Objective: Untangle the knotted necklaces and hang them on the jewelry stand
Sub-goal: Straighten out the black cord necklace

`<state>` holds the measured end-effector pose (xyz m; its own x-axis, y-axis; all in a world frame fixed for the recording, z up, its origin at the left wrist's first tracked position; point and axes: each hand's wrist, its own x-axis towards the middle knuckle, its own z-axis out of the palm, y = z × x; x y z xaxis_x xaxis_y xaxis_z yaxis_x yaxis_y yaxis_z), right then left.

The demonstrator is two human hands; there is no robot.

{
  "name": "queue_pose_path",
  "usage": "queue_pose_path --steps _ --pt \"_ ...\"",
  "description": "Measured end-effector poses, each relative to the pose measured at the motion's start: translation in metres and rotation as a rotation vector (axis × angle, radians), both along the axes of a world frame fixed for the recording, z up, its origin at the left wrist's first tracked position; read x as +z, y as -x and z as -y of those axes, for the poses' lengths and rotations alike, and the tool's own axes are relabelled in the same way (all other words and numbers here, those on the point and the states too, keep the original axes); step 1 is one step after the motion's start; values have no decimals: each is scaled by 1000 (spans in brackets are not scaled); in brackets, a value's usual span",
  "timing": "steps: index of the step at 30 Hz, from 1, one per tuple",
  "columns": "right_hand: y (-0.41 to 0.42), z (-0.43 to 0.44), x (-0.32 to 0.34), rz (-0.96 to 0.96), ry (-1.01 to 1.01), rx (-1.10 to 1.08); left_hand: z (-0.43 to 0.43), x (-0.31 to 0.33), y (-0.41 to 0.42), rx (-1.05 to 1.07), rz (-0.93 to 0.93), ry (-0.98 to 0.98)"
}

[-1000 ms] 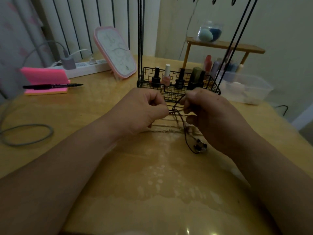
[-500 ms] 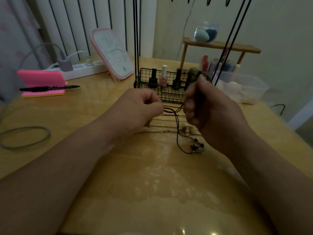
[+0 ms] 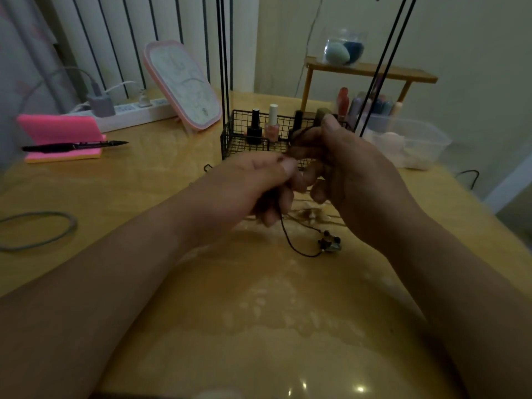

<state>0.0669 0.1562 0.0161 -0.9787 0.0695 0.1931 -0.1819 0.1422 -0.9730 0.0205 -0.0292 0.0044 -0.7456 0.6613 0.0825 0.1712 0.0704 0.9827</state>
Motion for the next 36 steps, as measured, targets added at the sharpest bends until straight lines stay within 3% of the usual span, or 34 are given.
queue_pose_path --steps 3,5,11,16,22,29,36 --pt "-2 -2 -4 131 -234 -42 6 5 6 0 137 -213" --pt "-7 0 -2 216 -365 76 7 7 8 -7 199 -324" --pt "-14 -3 6 305 -490 321 14 8 19 71 248 -502" --pt "-12 -21 8 248 -425 351 16 6 25 171 225 -509" --pt "-11 -35 10 306 -122 503 14 3 26 139 222 -504" --pt "-9 -37 11 258 69 558 11 -2 25 98 144 -400" --pt "-6 -45 10 236 70 511 11 -1 24 177 101 -379"
